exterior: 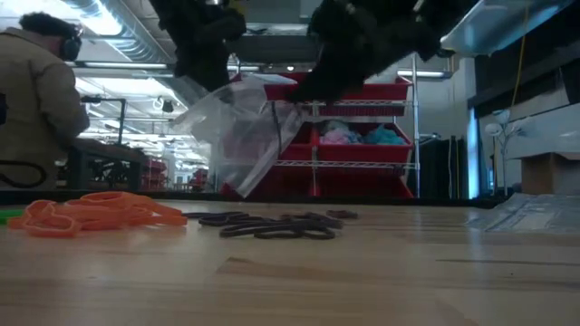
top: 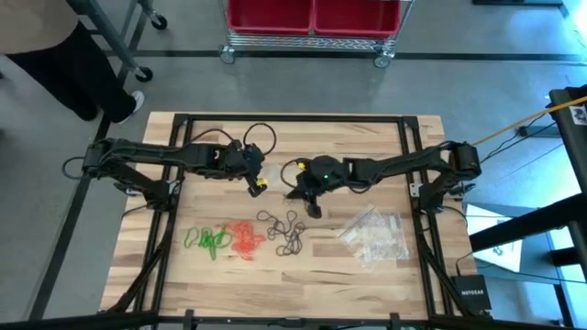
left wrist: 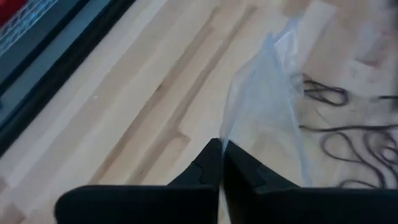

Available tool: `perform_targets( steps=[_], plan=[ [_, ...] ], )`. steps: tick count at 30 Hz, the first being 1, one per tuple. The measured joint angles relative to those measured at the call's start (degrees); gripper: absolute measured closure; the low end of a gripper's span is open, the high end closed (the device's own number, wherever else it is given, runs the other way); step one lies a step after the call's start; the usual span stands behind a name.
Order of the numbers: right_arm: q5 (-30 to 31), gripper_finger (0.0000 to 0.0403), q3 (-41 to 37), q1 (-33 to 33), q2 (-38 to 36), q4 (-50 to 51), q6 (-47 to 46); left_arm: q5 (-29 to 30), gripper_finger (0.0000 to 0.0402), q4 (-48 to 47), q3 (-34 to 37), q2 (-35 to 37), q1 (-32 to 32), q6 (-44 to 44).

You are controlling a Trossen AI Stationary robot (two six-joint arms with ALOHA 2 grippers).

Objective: Sort rubber bands
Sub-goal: Put the black rubber band into the transparent zip bag

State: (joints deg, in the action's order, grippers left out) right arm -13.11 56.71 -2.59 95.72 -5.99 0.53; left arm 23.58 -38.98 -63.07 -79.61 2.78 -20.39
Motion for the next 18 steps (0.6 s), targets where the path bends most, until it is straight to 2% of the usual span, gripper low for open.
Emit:
perform_targets(
  steps=[2, 6, 10, 13, 18],
  plan=[
    [0.56, 0.0392, 0.0, -0.07, 2.0, -0.23, -4.67, -0.43, 0.0401, 0.17, 0.0, -0.27, -0.17, 1.36],
    [0.21, 0.0347, 0.57, -0.5, 2.29, 2.27, -2.38, -1.33, 0.0401, 0.51, 0.02, -0.76, -0.1, 2.35],
    [0.11, 0.0278, 5.3, 0.08, -1.46, 6.11, 5.61, -2.98, 0.0401, 1.08, 0.02, -1.09, -0.11, 2.97],
    [3.17, 0.0239, 8.81, 0.52, -3.37, 6.71, 14.35, -5.21, 0.0401, 1.29, 0.02, -1.09, -0.13, 5.87],
    [6.63, 0.0213, 13.41, 0.14, -1.25, 6.6, 23.15, -7.5, 0.0401, 2.89, 0.0, -1.08, -0.12, 8.97]
  ],
)
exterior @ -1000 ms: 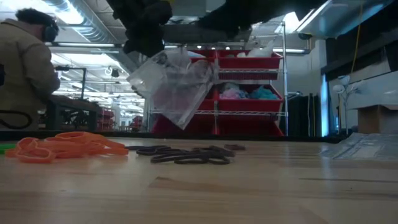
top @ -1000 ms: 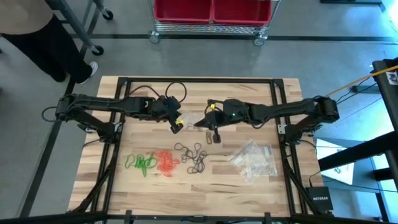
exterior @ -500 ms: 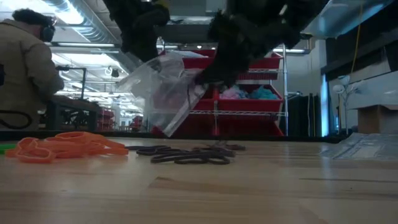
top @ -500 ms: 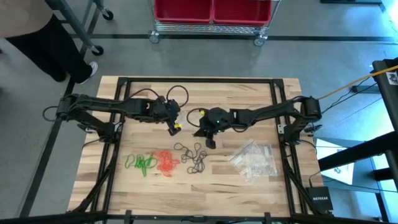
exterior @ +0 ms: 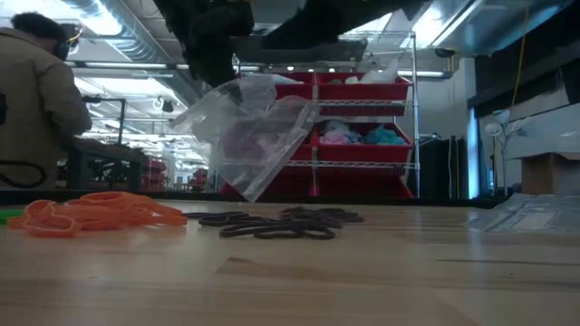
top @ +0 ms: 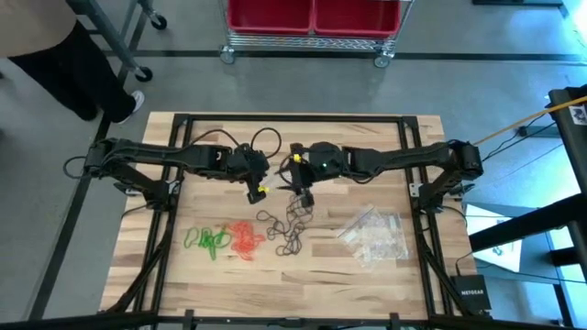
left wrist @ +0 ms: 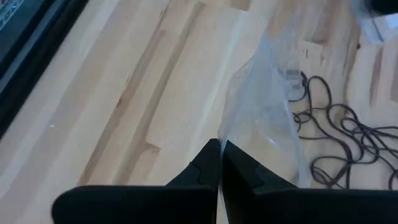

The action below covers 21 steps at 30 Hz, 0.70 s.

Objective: Sort rubber bands
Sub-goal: Put the black rubber band into the transparent zip bag

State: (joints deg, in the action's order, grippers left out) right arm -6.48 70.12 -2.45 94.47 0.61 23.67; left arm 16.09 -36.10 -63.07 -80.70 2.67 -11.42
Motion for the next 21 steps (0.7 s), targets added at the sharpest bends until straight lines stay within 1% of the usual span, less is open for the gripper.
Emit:
perform_targets(
  steps=[8, 12, 15, 19, 21],
  plan=[
    [0.52, 0.022, 6.15, -0.23, 8.53, 1.95, 3.49, -0.07, 0.0401, -0.3, 0.0, -0.01, 0.12, 0.12],
    [2.01, 0.0221, 9.62, -0.21, 11.67, 7.9, 5.29, -0.06, 0.0401, -0.54, 0.0, -0.01, 0.1, 0.11],
    [1.8, 0.0221, 11.39, -0.19, 12.9, 13.4, 5.51, -0.04, 0.0401, -0.51, 0.0, 0.01, 0.12, -0.23],
    [1.85, 0.0221, 11.83, -0.1, 13.69, 15.7, 7.08, -0.04, 0.0401, 0.24, 0.0, 0.01, 0.51, -1.7],
    [5.12, 0.0221, 11.83, -0.1, 14.22, 14.02, 9.36, -0.55, 0.0401, 1.71, 0.0, 0.01, 0.52, -1.88]
  ],
)
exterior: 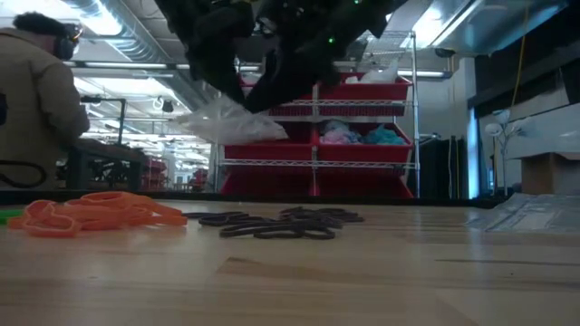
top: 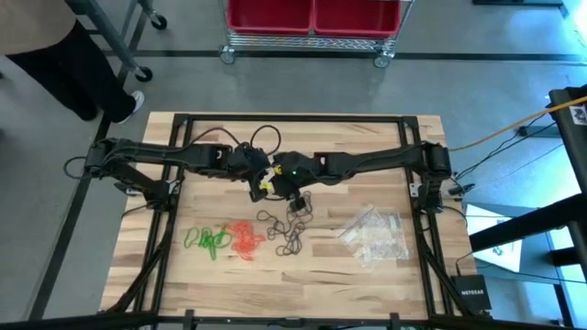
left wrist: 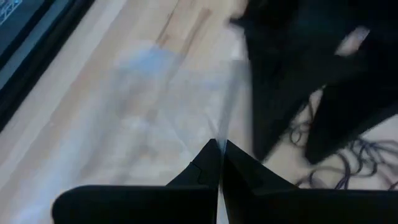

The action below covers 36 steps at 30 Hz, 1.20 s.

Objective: Sort rubber bands
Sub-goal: Put the black rubber band into the transparent zip bag

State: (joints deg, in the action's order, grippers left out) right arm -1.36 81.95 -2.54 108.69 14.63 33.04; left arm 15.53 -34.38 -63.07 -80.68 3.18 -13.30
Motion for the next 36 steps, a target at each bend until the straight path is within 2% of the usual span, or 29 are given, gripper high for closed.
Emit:
perform_targets(
  steps=[4, 11, 17, 22, 25, 30, 33, 36],
  plan=[
    [7.55, 0.0221, -0.04, 0.1, 0.1, -0.43, 6.7, -2.35, 0.0402, 2.18, 0.0, 0.06, 0.1, -0.81],
    [11.79, 0.0221, -0.12, 1.76, 0.1, -0.67, 14.07, -2.89, 0.0402, 2.11, 0.0, 0.33, 0.02, -2.32],
    [22.87, 0.0221, -0.2, 3.98, 0.1, -2.73, 27.44, -3.8, 0.0402, 3.05, 0.0, 2.33, 0.04, -5.05],
    [25.04, 0.0225, -0.14, 4.08, -0.01, -3.74, 30.4, -3.89, 0.0402, 3.59, 0.0, 4.3, 0.02, -7.28],
    [26.27, 0.026, -0.09, 4.08, -0.03, -5.0, 30.93, -4.28, 0.0402, 4.02, 0.0, 4.99, 0.02, -7.65],
    [26.86, 0.0383, 0.04, 3.91, -0.03, -4.96, 29.38, -5.97, 0.0402, 4.93, 0.0, 5.11, -0.28, -8.13],
    [26.2, 0.039, 0.04, 3.92, -0.03, -3.56, 23.92, -5.48, 0.0402, 4.59, 0.0, 5.87, -0.21, -8.13],
    [21.04, 0.0399, 0.04, 4.0, -0.09, 0.51, 17.35, -2.93, 0.0402, 3.68, 0.0, 7.23, -0.13, -8.01]
  ],
)
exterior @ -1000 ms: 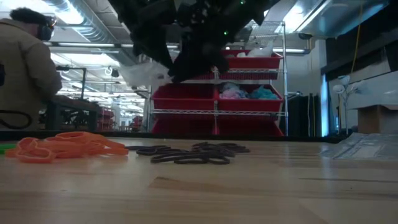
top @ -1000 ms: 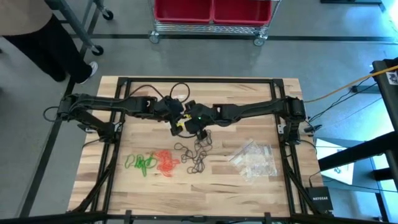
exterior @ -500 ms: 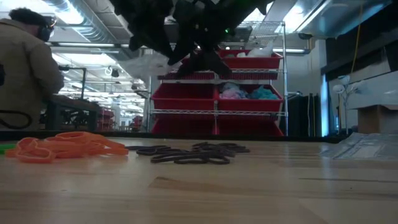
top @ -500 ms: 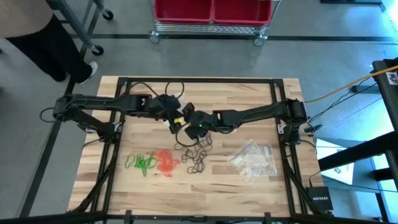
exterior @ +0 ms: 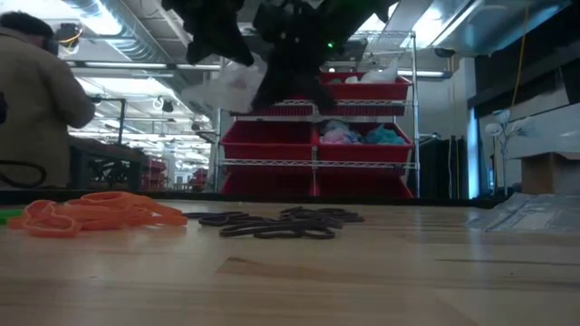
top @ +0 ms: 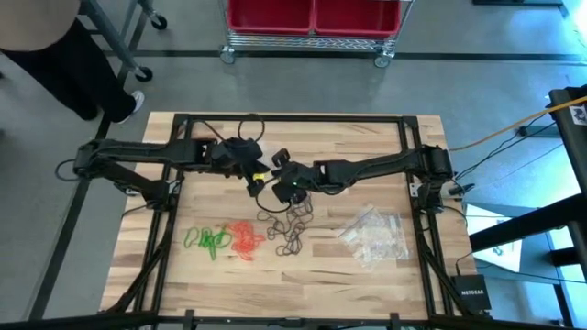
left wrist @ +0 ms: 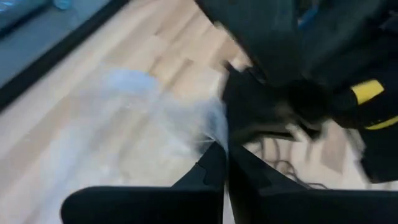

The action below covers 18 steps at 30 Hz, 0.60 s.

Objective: Sort rubber bands
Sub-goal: Put the black rubber band into the transparent zip bag

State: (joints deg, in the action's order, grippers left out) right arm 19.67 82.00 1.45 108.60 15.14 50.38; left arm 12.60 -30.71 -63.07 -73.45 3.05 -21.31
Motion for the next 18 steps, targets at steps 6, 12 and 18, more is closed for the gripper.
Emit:
perform_targets(
  steps=[6, 12, 18],
  plan=[
    [-8.33, 0.0402, 0.2, 0.02, -0.24, 3.14, -11.17, 8.37, 0.0402, -4.37, 0.02, 1.72, -0.07, 1.36],
    [-13.9, 0.0402, 0.07, -0.02, -0.19, 1.82, -17.19, 11.79, 0.0402, -7.76, 0.02, -0.48, -0.04, 3.42],
    [-14.76, 0.0403, -0.13, -0.03, 0.0, 1.89, -18.86, 7.85, 0.0402, -7.78, 0.0, -3.39, -0.44, 5.32]
  ],
)
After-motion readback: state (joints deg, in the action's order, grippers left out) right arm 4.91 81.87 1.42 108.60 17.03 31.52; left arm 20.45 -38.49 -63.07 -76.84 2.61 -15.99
